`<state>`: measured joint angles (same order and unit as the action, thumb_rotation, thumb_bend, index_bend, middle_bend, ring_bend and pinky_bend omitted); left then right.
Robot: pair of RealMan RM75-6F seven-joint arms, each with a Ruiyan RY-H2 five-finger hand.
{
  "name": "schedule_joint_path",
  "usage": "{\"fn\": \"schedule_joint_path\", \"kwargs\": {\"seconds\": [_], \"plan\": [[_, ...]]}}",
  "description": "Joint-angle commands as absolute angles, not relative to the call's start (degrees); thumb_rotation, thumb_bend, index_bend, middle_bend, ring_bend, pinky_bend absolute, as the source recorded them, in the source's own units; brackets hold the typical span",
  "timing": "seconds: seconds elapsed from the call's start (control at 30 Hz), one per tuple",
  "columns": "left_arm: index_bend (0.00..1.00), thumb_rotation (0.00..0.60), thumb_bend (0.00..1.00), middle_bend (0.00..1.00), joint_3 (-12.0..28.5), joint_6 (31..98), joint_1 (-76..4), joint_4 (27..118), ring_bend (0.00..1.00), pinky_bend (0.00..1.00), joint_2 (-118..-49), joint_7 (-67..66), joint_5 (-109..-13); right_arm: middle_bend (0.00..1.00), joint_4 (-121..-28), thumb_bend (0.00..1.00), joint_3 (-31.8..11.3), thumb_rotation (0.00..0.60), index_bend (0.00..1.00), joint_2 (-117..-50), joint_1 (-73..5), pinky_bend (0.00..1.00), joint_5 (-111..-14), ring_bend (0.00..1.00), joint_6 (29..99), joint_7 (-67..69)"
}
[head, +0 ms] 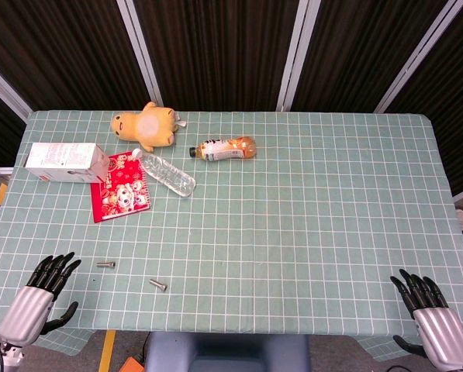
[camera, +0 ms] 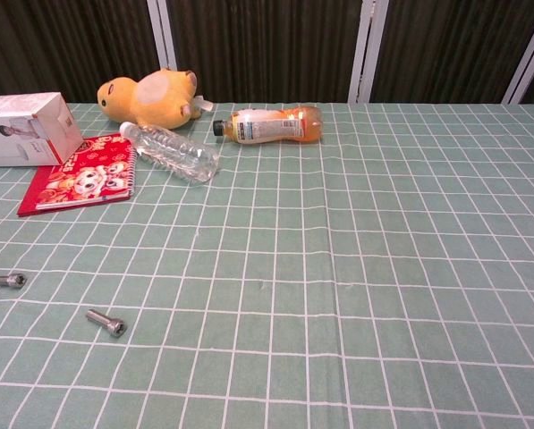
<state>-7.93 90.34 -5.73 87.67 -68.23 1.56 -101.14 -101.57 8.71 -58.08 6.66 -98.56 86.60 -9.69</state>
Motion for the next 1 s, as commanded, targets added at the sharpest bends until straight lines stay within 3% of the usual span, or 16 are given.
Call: {"fn": "schedule_joint_path", "kwargs": {"seconds": [0.03, 0.17, 0.23, 0.3, 0.4, 0.47, 0.57, 0.67, 1.0], "plan": [[0.0, 0.6, 0.38, 0.0, -7.6, 88.8, -6.3, 87.5, 0.0, 0.08, -68.8, 1.0, -100.7, 0.0, -101.7, 0.16, 8.6, 0.6, 0.0, -57.9, 6.5, 0.0, -98.1, 0.0, 86.1, -9.5], [0.0, 0.6, 0.38, 0.0, -6.8, 86.2, -7.4, 86.9, 0.0, 0.11, -70.6, 0.2, -99.8, 0.0, -101.6, 0.16, 8.7, 0.6, 0.0, -57.8, 6.7, 0.0, -98.6, 0.0, 86.7, -9.1], [0.0, 0.6, 0.38, 0.03, -5.6, 84.7, -8.4, 85.1, 0.04, 0.18, -72.9, -0.6, -99.0, 0.0, -101.6, 0.16, 8.6, 0.6, 0.0, -57.8, 6.7, 0.0, -98.4, 0.0, 86.8, -8.9], [0.01, 0.6, 0.4, 0.14, -4.2, 82.7, -9.7, 81.9, 0.19, 0.37, -75.8, -0.7, -97.9, 0.0, -101.5, 0.16, 8.7, 0.6, 0.0, -57.9, 6.6, 0.0, -98.4, 0.0, 86.5, -9.1], [0.07, 0.6, 0.42, 0.49, -2.8, 80.0, -11.3, 77.7, 0.61, 0.85, -79.5, 2.8, -95.8, 0.0, -101.5, 0.16, 8.7, 0.6, 0.0, -58.0, 6.5, 0.0, -98.3, 0.0, 86.2, -9.2], [0.16, 0.6, 0.42, 0.7, -2.1, 78.1, -12.3, 74.7, 0.8, 0.99, -81.6, 4.7, -94.5, 0.0, -101.5, 0.16, 8.6, 0.6, 0.0, -58.1, 6.5, 0.0, -98.1, 0.0, 86.1, -9.3], [0.32, 0.6, 0.42, 0.87, -1.5, 77.0, -12.8, 70.7, 0.93, 1.0, -84.3, 2.7, -93.3, 0.0, -101.4, 0.16, 8.5, 0.6, 0.0, -58.1, 6.3, 0.0, -97.8, 0.0, 85.8, -9.3], [0.41, 0.6, 0.42, 0.96, -1.1, 76.1, -13.0, 68.3, 0.99, 1.0, -86.7, 2.3, -92.0, 0.0, -101.4, 0.16, 8.5, 0.6, 0.0, -58.2, 6.1, 0.0, -97.5, 0.0, 85.2, -9.6], [0.46, 0.6, 0.42, 1.0, 1.3, 77.0, -13.6, 59.8, 1.0, 1.0, -93.4, 1.8, -89.4, 0.0, -101.7, 0.16, 8.7, 0.6, 0.0, -57.9, 6.1, 0.0, -97.4, 0.0, 85.0, -9.7]]}}
